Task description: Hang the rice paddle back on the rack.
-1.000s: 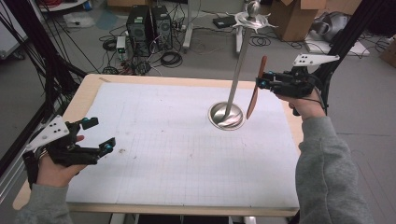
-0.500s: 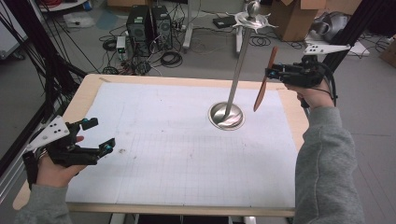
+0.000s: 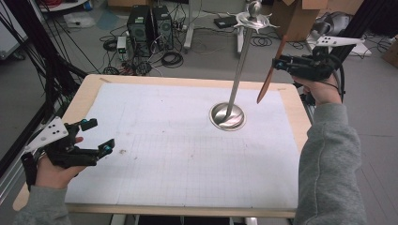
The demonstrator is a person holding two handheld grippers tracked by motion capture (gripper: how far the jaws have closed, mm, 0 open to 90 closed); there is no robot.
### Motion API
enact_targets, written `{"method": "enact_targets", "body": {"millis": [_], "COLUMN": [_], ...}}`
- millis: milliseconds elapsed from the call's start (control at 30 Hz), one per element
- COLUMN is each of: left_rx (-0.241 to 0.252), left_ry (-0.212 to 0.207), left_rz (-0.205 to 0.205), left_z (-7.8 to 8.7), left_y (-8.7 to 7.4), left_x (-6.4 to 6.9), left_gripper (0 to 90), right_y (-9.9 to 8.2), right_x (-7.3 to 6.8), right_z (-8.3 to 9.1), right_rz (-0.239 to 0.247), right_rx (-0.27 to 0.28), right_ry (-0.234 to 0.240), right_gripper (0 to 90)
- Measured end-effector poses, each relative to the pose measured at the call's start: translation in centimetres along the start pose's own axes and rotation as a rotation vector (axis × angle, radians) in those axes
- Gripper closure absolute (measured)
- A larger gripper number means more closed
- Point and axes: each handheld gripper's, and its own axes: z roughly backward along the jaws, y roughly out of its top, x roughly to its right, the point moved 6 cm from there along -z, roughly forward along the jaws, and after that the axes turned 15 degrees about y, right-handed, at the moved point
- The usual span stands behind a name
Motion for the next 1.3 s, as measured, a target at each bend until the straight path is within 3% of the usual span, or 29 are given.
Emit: {"method": "enact_targets", "body": {"millis": [200, 567, 700, 1300], "left_rx": [-0.001, -0.003, -0.008, -0.003], "left_ry": [0.001, 0.005, 0.011, 0.021], "left_rz": [0.002, 0.003, 0.0, 0.002], "left_z": [0.0, 0.1, 0.0, 0.5], "left_y": [-0.1, -0.1, -0.3, -0.2], "left_x": [-0.1, -0.2, -0.2, -0.6], "left_gripper": [5.6, 5.6, 5.7, 5.6], "right_y": [1.1, 2.1, 2.5, 3.0], "right_x": [0.0, -0.1, -0.2, 0.2], "right_z": [0.4, 0.1, -0.4, -1.9], "right_rz": [0.003, 0.008, 0.002, -0.005], "right_rx": [-0.006, 0.03, 0.07, 0.059], "right_ry": [-0.024, -0.023, -0.006, -0.029], "right_gripper": [64.7, 64.7, 64.7, 64.7]}}
